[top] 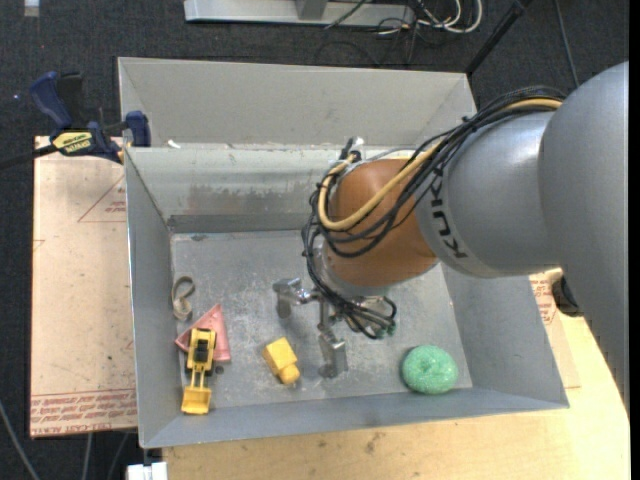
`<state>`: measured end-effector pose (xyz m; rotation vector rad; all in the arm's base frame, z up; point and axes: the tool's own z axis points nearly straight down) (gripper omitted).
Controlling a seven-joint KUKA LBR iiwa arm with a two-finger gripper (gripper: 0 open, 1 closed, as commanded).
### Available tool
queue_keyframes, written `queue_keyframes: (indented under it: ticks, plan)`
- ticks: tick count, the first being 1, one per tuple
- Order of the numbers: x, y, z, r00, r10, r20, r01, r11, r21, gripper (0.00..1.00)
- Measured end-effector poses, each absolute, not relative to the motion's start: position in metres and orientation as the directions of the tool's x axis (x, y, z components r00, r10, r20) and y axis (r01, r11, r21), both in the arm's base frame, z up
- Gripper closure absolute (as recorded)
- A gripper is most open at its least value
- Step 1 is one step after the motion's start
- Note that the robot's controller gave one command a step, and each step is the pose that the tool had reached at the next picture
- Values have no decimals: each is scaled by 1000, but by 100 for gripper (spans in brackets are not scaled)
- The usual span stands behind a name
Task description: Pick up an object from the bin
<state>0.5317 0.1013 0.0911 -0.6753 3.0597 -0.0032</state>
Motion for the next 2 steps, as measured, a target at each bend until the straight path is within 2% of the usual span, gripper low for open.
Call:
queue_keyframes:
  ticks: [1,2]
  plan:
    - [520,147,81,-863,-505,7,-505,863,5,0]
    - [490,135,83,-779,-627,-1,-627,779,2,100]
